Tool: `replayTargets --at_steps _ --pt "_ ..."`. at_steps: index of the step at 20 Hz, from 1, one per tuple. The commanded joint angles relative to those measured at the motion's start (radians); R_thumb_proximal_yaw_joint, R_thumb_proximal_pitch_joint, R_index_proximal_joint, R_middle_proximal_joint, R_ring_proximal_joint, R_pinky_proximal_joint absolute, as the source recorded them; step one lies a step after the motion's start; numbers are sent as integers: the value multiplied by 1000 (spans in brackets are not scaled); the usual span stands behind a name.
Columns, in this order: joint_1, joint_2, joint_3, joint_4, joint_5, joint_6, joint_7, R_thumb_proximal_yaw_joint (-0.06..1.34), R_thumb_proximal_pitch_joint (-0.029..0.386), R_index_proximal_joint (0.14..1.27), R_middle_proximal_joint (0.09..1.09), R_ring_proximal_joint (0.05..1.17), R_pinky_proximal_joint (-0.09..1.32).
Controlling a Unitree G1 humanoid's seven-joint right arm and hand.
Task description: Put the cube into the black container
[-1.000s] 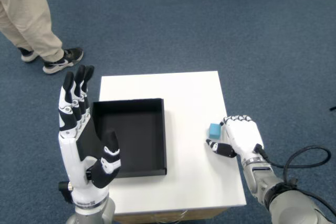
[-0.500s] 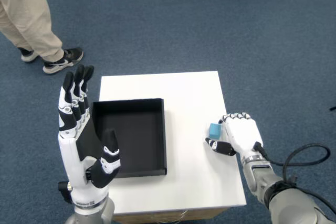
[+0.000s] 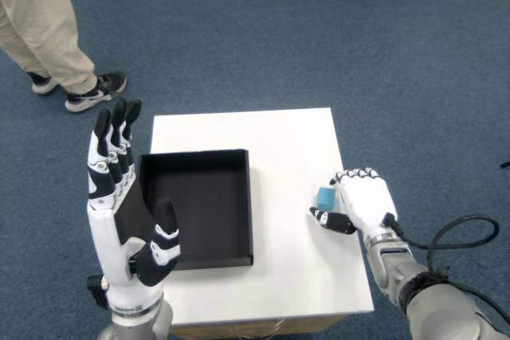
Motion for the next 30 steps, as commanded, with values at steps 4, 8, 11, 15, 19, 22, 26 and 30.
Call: replayTargets --at_steps 4,8,11,15,19,22,26,30 --pt "-40 -19 0 21 0 5 -47 571 -4 521 337 289 207" --pt "-37 -22 1 21 0 5 -38 585 -2 541 344 295 214" --pt "-34 -22 5 21 -3 3 -42 594 3 556 351 302 224" --pt "-28 -27 8 21 -5 4 -38 619 17 582 359 310 240" --pt "-23 -30 8 20 -5 -2 -39 658 29 607 361 311 247" --pt "-19 -30 8 20 -3 -6 -43 684 38 626 367 316 251" --pt "-19 -27 11 21 -6 -13 -58 707 50 635 372 319 253" --pt "-17 -25 13 20 -8 -18 -70 722 63 636 375 321 255"
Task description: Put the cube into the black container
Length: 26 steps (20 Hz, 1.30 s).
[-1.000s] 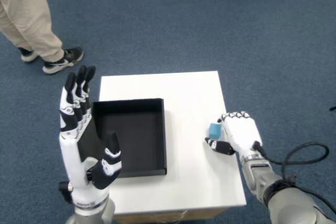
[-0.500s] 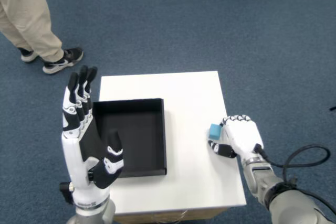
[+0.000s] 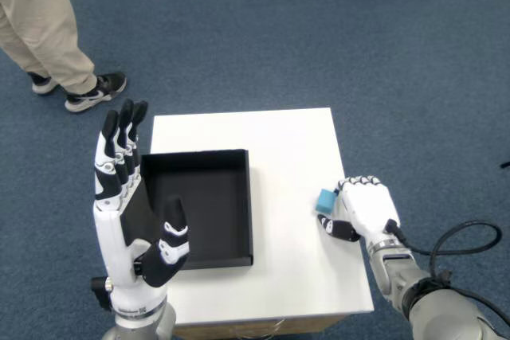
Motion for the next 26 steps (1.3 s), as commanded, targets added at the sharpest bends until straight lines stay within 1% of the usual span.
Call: replayTargets --at_steps 1,7,14,15,17,18,26 --pt "-41 -18 -3 21 -8 -16 -68 724 66 635 376 323 256" --pt "-42 -16 0 21 -12 -16 -79 722 76 621 381 328 265" --pt "-48 -6 6 21 -17 -7 -73 667 75 614 378 324 264" --pt "-48 -5 6 20 -17 -7 -72 666 76 649 376 322 262" --pt "-49 -5 2 20 -12 -15 -75 672 82 755 372 318 258" --pt "-49 -6 -1 19 -9 -19 -77 677 85 773 370 315 253" --pt "-47 -7 -3 20 -4 -43 -104 724 99 810 371 314 250"
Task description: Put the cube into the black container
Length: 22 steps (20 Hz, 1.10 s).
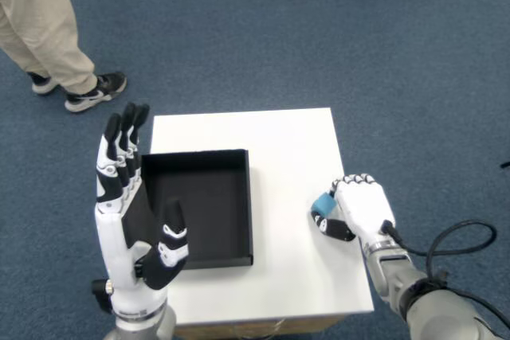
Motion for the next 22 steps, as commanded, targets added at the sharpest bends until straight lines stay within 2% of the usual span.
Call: replayTargets --at_steps 1,4,6,9,16,22 --pt "-45 -19 -13 20 12 -26 -59 732 101 820 372 315 250" --pt "-44 -21 -18 20 18 -35 -61 762 110 872 375 313 247" --pt "-41 -22 -23 20 24 -41 -62 870 129 987 378 312 243" --pt "-36 -23 -33 19 35 -55 -68 963 145 1032 392 321 249" --pt "-45 -19 -41 20 44 -79 -88 1043 157 1063 414 332 253" --pt "-73 6 -36 23 33 -131 -191 1083 159 1081 426 333 248"
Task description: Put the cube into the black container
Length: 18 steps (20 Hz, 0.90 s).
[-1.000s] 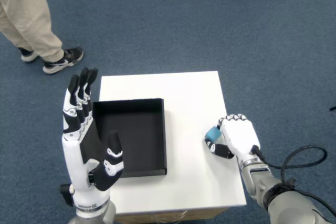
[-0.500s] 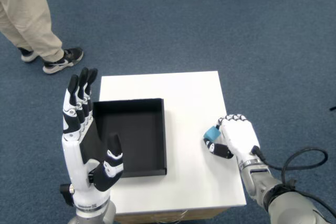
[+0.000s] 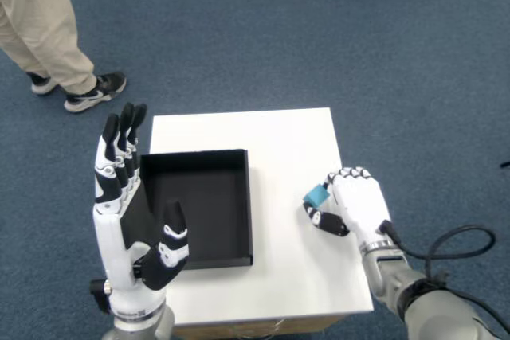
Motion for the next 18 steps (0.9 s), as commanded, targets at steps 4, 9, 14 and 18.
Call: replayTargets --at_steps 4,9,14,18 --pt "-91 16 10 26 -18 -98 -226 1105 160 1090 432 332 244" --pt "-123 30 32 26 -49 -166 -360 1131 160 1100 431 325 228" --pt "-174 42 69 3 -94 -262 -530 1159 158 1109 424 315 205" --pt "-207 42 98 -35 -128 -309 -618 1173 157 1111 417 309 193"
